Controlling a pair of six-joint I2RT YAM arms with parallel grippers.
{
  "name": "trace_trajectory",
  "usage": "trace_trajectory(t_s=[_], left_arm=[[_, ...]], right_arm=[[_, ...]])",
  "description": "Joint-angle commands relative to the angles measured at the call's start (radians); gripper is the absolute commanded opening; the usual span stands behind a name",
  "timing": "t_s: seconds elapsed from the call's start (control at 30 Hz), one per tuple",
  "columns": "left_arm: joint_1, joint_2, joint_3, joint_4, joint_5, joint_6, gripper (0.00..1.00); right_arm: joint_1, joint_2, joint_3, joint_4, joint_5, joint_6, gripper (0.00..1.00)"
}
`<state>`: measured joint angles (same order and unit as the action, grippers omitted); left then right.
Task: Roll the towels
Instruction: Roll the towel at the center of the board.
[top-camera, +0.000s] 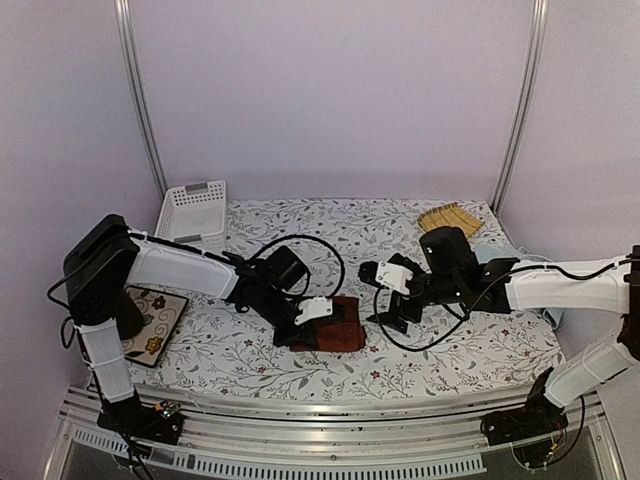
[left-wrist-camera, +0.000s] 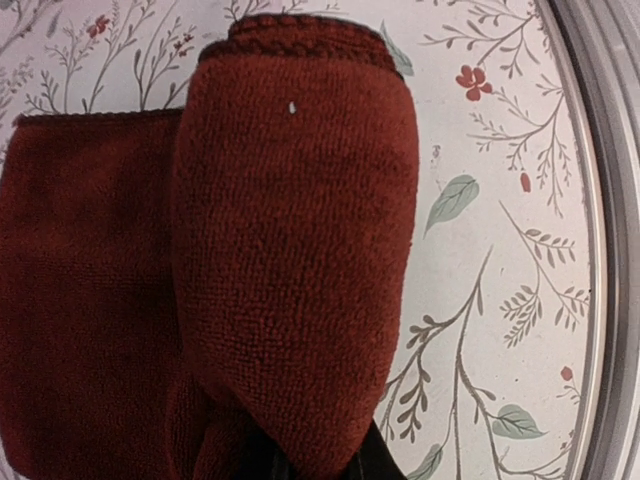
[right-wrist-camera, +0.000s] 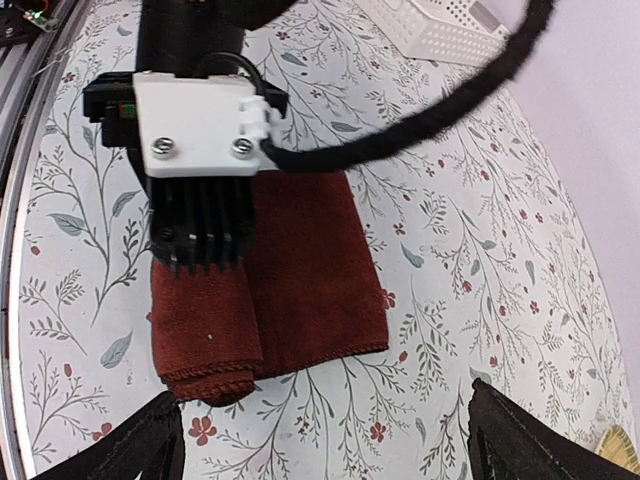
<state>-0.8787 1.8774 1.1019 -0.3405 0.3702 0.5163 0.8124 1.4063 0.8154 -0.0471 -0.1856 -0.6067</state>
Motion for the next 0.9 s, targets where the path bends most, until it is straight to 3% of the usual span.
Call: trace_trajectory(t_s=[0.0, 0.23, 0.87], left_arm=[[0.011, 0.078, 0.039, -0.08, 0.084, -0.03, 0.08], [0.035, 0.17, 0.082, -0.116, 0.141, -0.042, 0.08], [0.065, 0.229, 0.118, -0.152, 0.198, -0.048, 0.12]], right_arm=[[0.084, 0.001, -0.048, 0.048, 0.023, -0.113, 0.99], [0.188, 0.067, -0.071, 0.084, 0.053, -0.117, 0.93], [0.198, 0.278, -0.004, 0.135, 0.182, -0.104, 0.68]])
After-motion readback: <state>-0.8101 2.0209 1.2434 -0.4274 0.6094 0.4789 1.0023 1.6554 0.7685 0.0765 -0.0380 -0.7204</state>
